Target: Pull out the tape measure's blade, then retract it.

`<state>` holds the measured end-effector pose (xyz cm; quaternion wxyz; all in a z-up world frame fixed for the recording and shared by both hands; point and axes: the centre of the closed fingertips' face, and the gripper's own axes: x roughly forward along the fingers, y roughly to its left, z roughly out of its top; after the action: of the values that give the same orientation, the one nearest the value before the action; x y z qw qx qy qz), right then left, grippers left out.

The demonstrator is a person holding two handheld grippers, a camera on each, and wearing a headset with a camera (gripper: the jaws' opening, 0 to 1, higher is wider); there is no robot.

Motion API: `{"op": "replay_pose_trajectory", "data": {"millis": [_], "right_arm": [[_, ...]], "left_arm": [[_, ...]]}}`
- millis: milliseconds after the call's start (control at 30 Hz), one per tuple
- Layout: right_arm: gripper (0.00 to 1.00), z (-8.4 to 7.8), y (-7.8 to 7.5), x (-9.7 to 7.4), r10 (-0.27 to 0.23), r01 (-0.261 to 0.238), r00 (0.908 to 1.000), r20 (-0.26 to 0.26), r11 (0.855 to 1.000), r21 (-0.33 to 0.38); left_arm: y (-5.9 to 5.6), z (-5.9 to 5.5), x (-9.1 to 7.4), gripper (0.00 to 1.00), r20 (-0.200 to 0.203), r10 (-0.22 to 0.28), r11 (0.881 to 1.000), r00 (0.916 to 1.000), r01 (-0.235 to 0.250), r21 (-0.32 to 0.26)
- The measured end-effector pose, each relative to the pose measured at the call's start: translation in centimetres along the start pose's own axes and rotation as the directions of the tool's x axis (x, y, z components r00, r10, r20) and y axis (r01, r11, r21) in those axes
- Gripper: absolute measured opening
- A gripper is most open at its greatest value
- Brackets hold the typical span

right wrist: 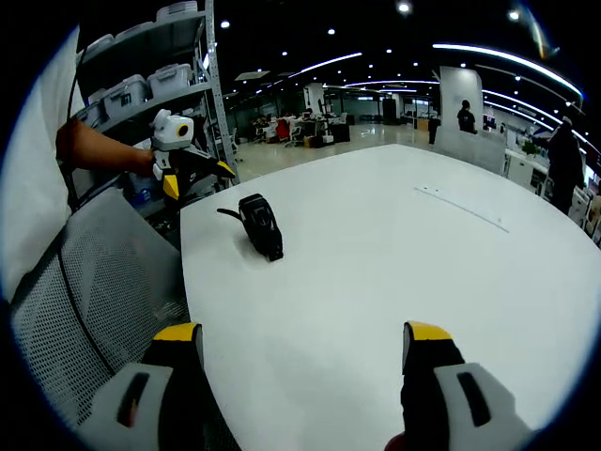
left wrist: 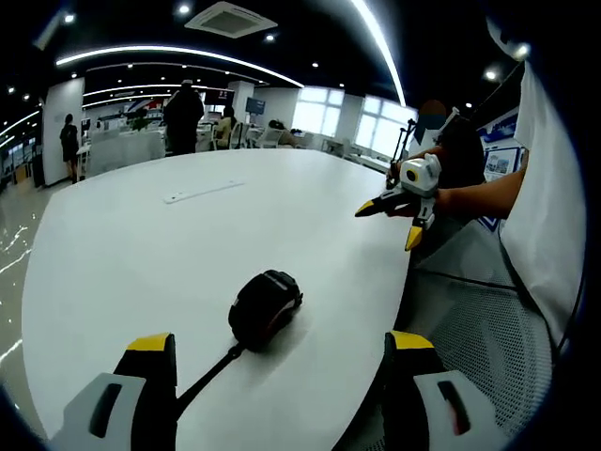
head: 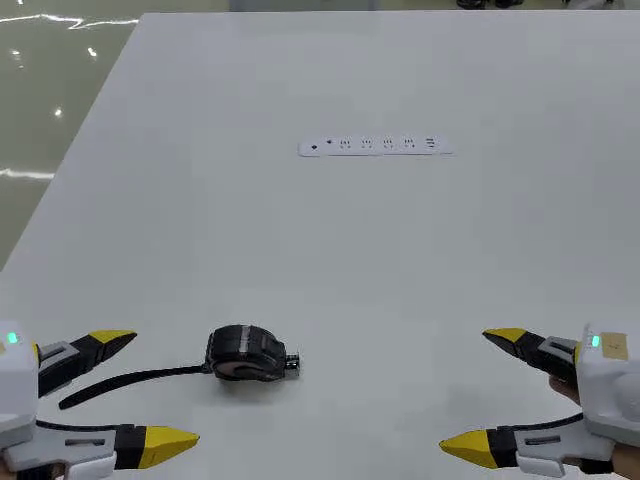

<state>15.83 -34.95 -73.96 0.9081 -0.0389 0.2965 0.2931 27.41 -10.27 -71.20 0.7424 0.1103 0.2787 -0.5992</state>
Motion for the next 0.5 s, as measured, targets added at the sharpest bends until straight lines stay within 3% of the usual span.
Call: {"op": "replay_pose_trajectory", "data": {"millis": [500], "right_arm": [[0.79, 0.8, 0.7, 4.5, 0.082, -0.081, 0.9965, 0.017, 0.996, -0.035]], "left_arm": [[0.5, -0.9, 2.8, 0.83, -0.080, -0.072, 0.995, 0.9941, 0.078, 0.067]]}}
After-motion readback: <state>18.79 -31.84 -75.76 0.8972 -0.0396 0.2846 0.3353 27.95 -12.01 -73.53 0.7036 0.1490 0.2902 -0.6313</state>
